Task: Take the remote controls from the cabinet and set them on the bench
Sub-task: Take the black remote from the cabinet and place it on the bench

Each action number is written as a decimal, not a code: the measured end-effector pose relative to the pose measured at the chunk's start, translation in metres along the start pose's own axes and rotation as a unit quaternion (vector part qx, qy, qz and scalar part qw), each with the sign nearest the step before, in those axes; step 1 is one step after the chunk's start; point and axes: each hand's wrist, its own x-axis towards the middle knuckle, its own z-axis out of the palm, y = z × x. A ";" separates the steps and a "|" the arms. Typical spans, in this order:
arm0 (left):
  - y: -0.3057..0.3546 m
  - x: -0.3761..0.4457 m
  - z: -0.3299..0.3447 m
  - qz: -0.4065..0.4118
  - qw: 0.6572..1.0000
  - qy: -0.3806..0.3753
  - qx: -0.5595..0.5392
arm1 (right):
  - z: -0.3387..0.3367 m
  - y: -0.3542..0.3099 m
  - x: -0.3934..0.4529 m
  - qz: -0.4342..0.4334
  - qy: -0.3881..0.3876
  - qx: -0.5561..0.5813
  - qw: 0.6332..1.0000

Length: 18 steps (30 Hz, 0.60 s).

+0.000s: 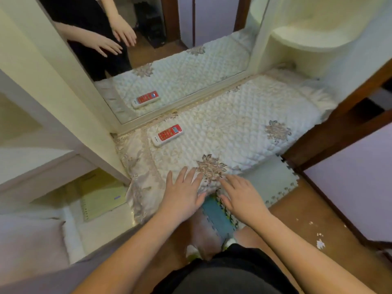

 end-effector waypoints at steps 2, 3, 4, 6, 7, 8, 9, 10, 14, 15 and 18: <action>0.021 0.001 0.001 0.032 0.999 0.003 -0.001 | -0.002 0.011 -0.023 0.031 0.002 -0.007 0.999; 0.032 0.003 0.001 0.048 0.999 0.007 -0.002 | -0.003 0.017 -0.036 0.052 0.007 -0.011 0.999; 0.044 0.004 0.001 0.066 0.998 0.011 0.000 | -0.003 0.024 -0.048 0.071 0.012 -0.011 0.997; 0.070 0.005 -0.001 0.108 0.994 0.011 0.015 | -0.002 0.035 -0.077 0.105 0.020 -0.002 0.994; 0.085 0.005 -0.002 0.125 0.992 0.006 0.025 | -0.002 0.041 -0.093 0.122 0.025 0.001 0.992; 0.100 0.005 -0.002 0.139 0.990 -0.001 0.031 | -0.001 0.047 -0.110 0.140 0.030 0.002 0.990; 0.116 0.006 -0.002 0.151 0.988 -0.008 0.035 | -0.001 0.053 -0.127 0.157 0.036 0.003 0.987; 0.133 0.005 0.000 0.164 0.986 -0.013 0.036 | 0.001 0.060 -0.145 0.172 0.045 0.007 0.984; 0.216 -0.004 0.012 0.244 0.968 0.002 0.053 | 0.004 0.095 -0.228 0.247 0.085 0.029 0.965; 0.239 -0.008 0.014 0.265 0.962 0.006 0.061 | 0.005 0.105 -0.252 0.272 0.096 0.031 0.957; 0.309 -0.023 0.019 0.320 0.944 0.012 0.082 | 0.012 0.133 -0.324 0.344 0.098 0.048 0.933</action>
